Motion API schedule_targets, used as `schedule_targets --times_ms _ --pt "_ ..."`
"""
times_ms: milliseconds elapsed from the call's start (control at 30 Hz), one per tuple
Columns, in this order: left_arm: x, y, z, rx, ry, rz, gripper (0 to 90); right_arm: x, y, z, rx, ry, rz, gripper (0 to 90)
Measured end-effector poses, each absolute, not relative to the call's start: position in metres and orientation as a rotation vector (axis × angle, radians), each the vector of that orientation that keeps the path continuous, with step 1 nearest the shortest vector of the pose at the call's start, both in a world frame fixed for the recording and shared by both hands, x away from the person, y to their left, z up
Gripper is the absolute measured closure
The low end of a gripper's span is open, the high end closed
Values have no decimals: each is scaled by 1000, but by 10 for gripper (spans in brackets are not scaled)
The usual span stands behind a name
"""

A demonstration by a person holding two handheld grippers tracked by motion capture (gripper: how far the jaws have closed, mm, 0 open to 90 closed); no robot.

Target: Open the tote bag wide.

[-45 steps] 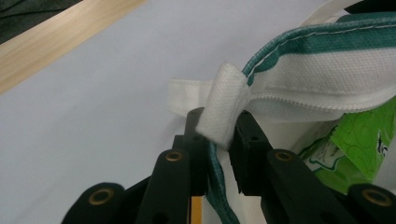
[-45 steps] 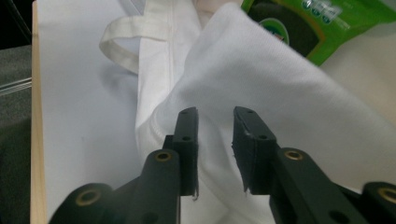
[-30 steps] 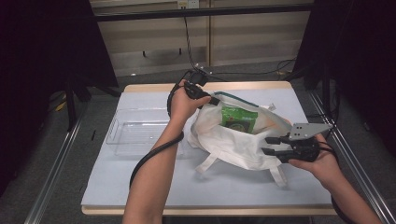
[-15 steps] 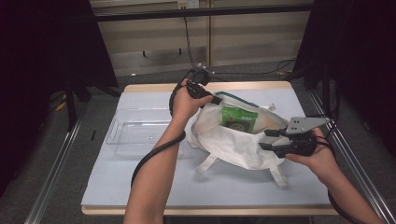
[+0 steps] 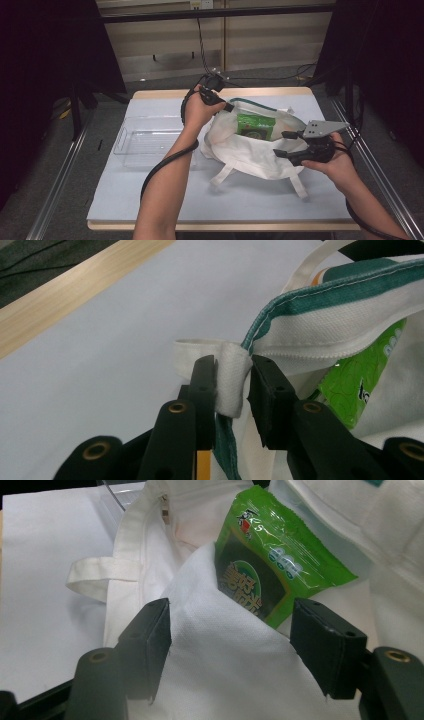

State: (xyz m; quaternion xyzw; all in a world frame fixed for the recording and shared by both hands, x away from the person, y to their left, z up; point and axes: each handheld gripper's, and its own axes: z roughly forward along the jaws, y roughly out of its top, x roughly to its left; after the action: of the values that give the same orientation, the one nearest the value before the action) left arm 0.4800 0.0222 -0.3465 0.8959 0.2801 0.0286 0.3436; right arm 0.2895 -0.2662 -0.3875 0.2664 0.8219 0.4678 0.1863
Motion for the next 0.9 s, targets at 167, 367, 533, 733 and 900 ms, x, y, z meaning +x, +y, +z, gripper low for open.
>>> schedule_targets --times_ms 167,367,533,733,900 --pt "480 19 -346 2319 762 62 766 293 -262 -393 725 2380 1301 441" --pt "483 14 -346 2320 798 81 807 293 -264 -400 702 2482 1255 814" --pt "487 6 -351 2320 843 101 807 292 -268 -411 701 2523 1261 860" --pt "495 3 -363 2323 884 110 807 288 -269 -424 703 2557 1252 864" --pt "498 3 -375 2325 910 84 807 288 -271 -429 715 2564 1265 864"
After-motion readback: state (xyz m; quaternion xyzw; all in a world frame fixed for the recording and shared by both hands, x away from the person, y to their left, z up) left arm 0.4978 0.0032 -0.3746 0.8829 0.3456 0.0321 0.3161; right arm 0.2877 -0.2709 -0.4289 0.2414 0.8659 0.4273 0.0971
